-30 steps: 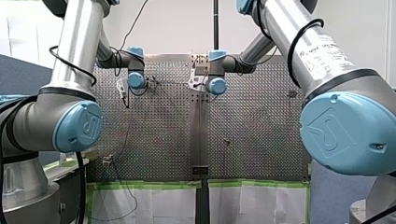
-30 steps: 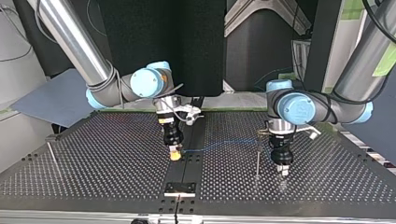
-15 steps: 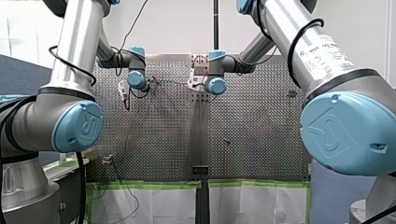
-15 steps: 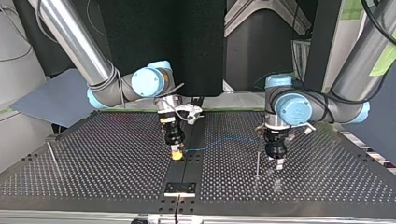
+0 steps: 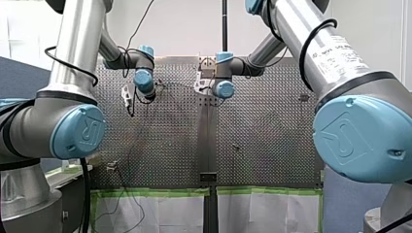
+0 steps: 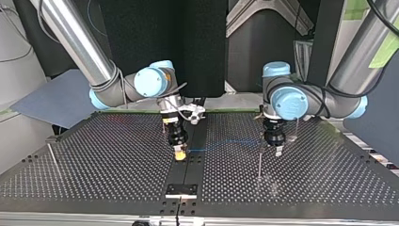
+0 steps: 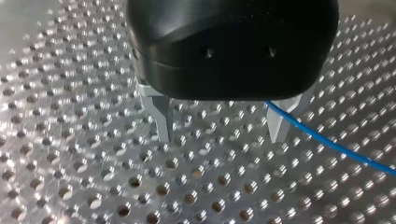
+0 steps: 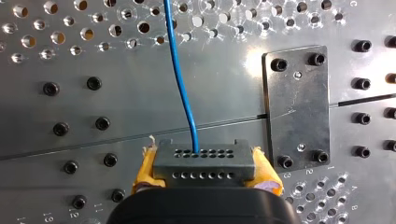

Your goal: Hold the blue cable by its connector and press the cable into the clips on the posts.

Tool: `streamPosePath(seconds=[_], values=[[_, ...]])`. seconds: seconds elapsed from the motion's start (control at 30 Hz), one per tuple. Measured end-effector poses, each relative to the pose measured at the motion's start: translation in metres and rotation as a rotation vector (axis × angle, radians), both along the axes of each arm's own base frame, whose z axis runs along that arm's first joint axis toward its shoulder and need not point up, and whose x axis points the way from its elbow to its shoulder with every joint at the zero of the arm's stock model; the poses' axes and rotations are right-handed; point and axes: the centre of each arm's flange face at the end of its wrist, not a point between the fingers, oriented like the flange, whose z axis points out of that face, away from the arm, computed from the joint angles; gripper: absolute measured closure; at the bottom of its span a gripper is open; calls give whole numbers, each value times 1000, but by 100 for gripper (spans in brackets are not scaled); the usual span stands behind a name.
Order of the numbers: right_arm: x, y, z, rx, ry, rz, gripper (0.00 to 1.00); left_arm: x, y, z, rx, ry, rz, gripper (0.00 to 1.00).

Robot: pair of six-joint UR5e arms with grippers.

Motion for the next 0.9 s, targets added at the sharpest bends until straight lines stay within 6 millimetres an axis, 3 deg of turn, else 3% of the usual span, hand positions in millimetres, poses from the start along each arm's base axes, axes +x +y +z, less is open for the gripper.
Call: streamPosePath(seconds=[0.53, 0.9], values=[[0, 1, 0, 2, -2, 2, 100, -81, -10, 5, 19, 118, -36, 0], [1, 1, 0, 3, -2, 4, 100, -120, -17, 47, 69, 100, -87, 0]])
